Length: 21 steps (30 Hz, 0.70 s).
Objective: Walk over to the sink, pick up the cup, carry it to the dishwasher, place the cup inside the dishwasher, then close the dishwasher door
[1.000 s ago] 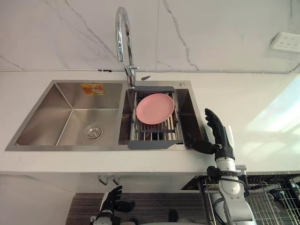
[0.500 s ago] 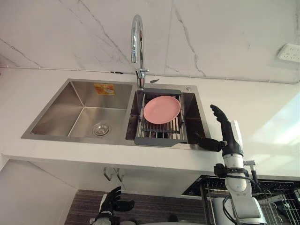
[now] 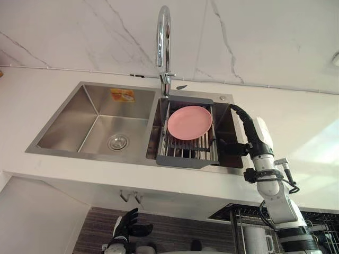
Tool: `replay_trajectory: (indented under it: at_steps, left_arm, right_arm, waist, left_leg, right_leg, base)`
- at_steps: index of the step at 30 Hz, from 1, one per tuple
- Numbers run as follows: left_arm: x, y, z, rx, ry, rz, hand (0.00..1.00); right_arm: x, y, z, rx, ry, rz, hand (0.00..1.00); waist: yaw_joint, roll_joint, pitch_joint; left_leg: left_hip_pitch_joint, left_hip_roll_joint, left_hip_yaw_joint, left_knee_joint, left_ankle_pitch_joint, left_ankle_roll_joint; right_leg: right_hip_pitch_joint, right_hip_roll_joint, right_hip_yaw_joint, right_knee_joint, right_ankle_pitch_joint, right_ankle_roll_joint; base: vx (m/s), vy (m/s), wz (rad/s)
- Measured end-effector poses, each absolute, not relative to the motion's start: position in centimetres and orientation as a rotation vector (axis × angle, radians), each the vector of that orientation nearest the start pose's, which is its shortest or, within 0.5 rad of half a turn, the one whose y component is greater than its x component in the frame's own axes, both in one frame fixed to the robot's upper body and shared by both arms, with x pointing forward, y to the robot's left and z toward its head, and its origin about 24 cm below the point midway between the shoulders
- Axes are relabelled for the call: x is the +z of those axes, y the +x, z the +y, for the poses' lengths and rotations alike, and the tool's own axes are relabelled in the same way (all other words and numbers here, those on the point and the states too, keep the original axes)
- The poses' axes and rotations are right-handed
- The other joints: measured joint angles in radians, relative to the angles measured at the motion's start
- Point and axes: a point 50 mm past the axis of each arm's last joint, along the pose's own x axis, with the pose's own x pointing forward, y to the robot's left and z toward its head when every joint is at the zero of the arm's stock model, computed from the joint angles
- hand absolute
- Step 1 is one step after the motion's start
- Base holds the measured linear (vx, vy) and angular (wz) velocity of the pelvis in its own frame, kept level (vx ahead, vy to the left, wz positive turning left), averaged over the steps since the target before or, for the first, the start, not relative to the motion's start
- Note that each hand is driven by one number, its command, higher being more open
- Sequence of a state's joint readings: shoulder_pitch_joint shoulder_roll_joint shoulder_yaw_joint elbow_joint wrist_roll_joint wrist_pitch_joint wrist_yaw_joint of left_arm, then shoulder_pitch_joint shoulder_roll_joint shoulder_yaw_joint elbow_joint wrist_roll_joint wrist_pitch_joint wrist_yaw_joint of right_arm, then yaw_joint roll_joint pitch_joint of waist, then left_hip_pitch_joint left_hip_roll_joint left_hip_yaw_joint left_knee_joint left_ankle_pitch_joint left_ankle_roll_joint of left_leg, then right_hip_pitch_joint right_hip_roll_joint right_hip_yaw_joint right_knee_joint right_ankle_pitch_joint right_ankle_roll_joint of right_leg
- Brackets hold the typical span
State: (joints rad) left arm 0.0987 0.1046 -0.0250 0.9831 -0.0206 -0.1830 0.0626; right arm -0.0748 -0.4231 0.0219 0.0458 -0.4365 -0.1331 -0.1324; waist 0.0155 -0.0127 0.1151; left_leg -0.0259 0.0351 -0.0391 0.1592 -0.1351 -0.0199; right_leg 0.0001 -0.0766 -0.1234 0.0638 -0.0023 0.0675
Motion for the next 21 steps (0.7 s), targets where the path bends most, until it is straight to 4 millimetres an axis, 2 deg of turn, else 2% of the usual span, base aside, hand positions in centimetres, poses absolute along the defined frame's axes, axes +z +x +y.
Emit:
replay_trajectory:
  at_steps: [10,15,21]
  left_arm:
    - [-14.6,12.0,18.9,0.098,0.106,0.875,0.90]
    - [-14.3,12.7,18.7,0.087,0.099,0.845,0.90]
    - [-14.2,12.8,18.7,0.086,0.097,0.837,0.90]
  right_arm:
    - [8.3,28.7,-21.0,0.060,-0.995,-0.210,0.90]
    - [8.9,29.7,-20.8,0.083,-1.100,-0.233,0.90]
    - [9.6,30.7,-20.4,0.108,-1.207,-0.262,0.90]
  waist:
    - [0.010,0.006,0.013]
    - [0.025,0.008,0.035]
    - [0.026,0.014,0.043]
  left_leg:
    - [-0.029,-0.003,-0.008,0.045,-0.022,0.003]
    - [-0.058,-0.003,-0.011,0.078,-0.025,0.004]
    - [-0.077,-0.006,-0.021,0.108,-0.025,0.004]
  right_leg:
    - [-0.005,-0.003,-0.013,0.010,-0.012,0.003]
    - [-0.015,-0.004,-0.020,0.013,-0.012,0.003]
    - [-0.018,-0.005,-0.022,0.020,-0.012,0.003]
  base:
    - [0.00,-0.002,0.03]
    - [-0.01,-0.005,0.04]
    - [-0.01,-0.003,0.05]
